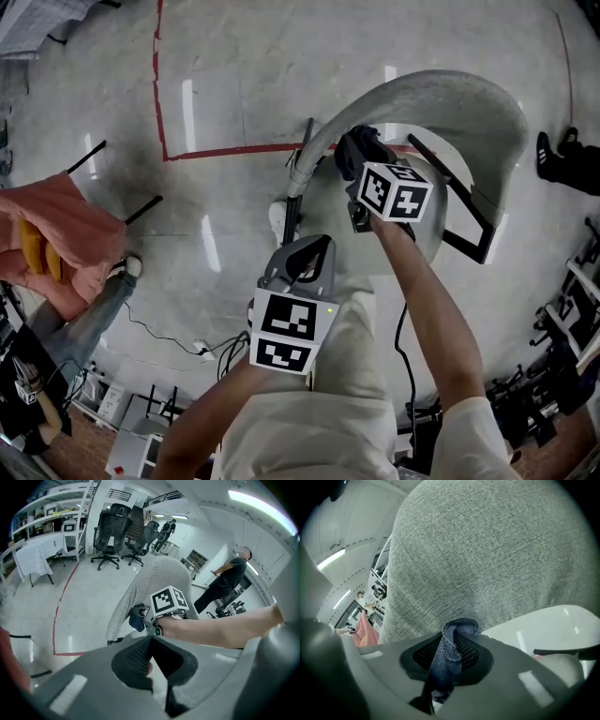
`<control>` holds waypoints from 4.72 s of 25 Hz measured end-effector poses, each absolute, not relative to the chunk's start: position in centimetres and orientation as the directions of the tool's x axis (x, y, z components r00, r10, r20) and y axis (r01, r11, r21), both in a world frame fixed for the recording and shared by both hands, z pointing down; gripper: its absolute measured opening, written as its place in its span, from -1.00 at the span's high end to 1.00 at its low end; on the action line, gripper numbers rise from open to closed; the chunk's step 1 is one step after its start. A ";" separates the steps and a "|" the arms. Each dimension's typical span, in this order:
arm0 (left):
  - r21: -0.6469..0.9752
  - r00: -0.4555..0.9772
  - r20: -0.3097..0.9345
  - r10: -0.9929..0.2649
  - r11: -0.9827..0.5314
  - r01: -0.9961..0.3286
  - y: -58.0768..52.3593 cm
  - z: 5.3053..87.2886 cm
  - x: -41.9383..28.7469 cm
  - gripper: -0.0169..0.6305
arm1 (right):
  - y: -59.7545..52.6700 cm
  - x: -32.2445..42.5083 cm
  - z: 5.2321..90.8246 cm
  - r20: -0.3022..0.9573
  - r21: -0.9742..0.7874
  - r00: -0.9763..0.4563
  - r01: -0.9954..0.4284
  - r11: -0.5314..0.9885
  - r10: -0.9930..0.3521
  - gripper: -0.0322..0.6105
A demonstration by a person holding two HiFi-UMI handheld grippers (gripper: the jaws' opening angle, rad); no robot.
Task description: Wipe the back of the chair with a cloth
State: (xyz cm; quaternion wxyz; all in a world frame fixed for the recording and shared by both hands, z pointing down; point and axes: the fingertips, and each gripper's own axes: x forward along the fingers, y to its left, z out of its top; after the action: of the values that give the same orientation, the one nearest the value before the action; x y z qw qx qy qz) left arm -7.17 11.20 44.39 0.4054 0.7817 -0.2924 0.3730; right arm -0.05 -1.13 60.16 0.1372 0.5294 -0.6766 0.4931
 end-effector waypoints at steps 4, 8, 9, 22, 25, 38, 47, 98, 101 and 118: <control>0.416 0.549 0.821 -0.155 -0.495 -0.762 11.5 44.7 -8.0 0.95 | -0.6 -2.0 60.4 0.690 -0.572 -0.473 -0.820 -0.012 -0.548 0.67; 0.415 0.548 0.821 -0.161 -0.491 -0.766 11.6 44.4 -8.6 0.95 | 0.8 -4.7 60.3 0.680 -0.597 -0.550 -0.799 0.069 -0.485 0.66; 0.414 0.548 0.820 -0.164 -0.491 -0.767 11.8 44.3 -8.6 0.95 | 1.4 -5.1 60.2 0.677 -0.603 -0.565 -0.793 0.084 -0.472 0.66; 0.416 0.550 0.818 -0.166 -0.489 -0.767 12.5 44.4 -9.6 0.95 | 8.0 -10.5 59.6 0.643 -0.670 -0.742 -0.666 0.329 -0.192 0.67; 0.410 0.550 0.817 -0.176 -0.494 -0.767 12.2 43.9 -9.9 0.95 | 9.9 -11.3 58.7 0.639 -0.667 -0.757 -0.634 0.393 -0.136 0.67; 0.373 0.562 0.799 -0.215 -0.556 -0.743 11.8 39.2 -10.8 0.95 | 11.6 -7.3 48.9 0.628 -0.620 -0.700 -0.714 0.324 -0.341 0.67; 0.350 0.586 0.773 -0.243 -0.606 -0.714 13.4 32.8 -13.2 0.95 | 12.2 -5.4 36.4 0.562 -0.599 -0.608 -0.766 0.231 -0.561 0.67; 0.304 0.780 0.474 -0.409 -0.755 -0.581 16.7 8.9 -15.1 0.95 | 19.6 -10.1 7.3 0.411 -0.113 -0.027 -0.993 -0.022 -0.911 0.66; 0.297 0.776 0.478 -0.411 -0.756 -0.584 16.8 9.0 -15.2 0.95 | 19.5 -10.3 7.4 0.423 -0.103 -0.024 -0.994 -0.022 -0.906 0.66; 0.302 0.767 0.481 -0.424 -0.741 -0.599 17.9 9.1 -15.7 0.95 | 20.8 -11.1 8.6 0.471 -0.101 -0.038 -0.995 -0.011 -0.881 0.66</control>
State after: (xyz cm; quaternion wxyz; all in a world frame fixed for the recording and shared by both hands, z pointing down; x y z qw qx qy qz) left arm -15.74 17.90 9.07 0.2252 0.9127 -0.2803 0.1943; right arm -11.07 20.82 8.60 0.1365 0.6799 -0.6898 0.2078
